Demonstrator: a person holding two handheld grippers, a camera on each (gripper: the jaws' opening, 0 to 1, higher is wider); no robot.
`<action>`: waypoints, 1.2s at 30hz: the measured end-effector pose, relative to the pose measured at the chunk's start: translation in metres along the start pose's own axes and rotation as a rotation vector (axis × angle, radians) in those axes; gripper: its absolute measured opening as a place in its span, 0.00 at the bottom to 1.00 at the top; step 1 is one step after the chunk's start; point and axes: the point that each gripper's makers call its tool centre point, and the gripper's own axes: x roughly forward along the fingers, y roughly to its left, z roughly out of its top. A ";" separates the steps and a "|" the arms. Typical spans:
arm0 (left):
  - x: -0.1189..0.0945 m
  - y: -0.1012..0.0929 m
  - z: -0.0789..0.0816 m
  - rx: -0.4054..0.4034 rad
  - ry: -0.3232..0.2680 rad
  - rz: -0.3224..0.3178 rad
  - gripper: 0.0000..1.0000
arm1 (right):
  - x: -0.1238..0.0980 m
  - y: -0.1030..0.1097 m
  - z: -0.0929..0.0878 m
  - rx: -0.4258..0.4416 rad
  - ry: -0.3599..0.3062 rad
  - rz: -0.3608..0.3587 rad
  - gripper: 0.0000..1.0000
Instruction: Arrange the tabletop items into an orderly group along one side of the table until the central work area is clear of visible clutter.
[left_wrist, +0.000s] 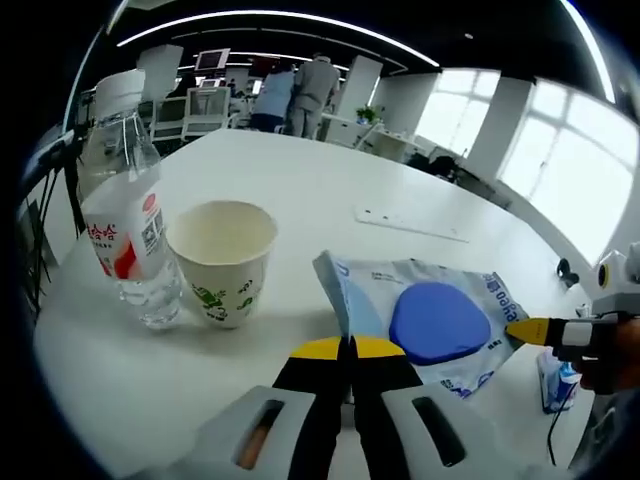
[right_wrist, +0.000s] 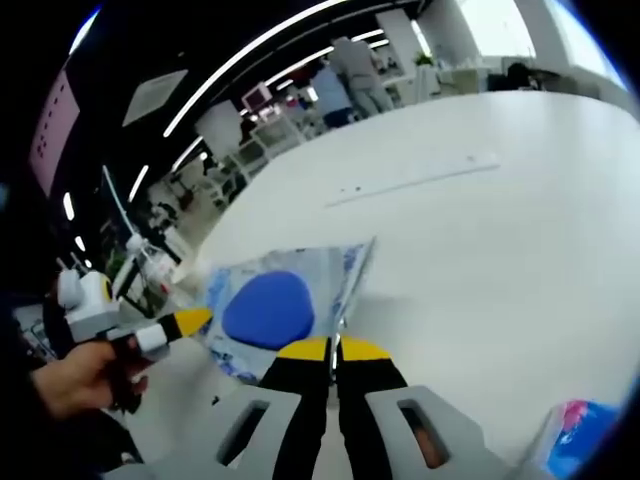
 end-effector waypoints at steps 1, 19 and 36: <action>0.002 -0.001 0.001 0.002 0.002 -0.001 0.01 | 0.000 -0.001 0.002 0.002 -0.006 0.001 0.00; 0.024 0.004 0.012 0.014 0.033 0.014 0.01 | 0.017 -0.008 0.009 0.043 -0.021 0.007 0.00; 0.041 0.017 0.013 -0.005 0.060 0.064 0.01 | 0.042 -0.014 0.013 0.098 -0.011 0.023 0.00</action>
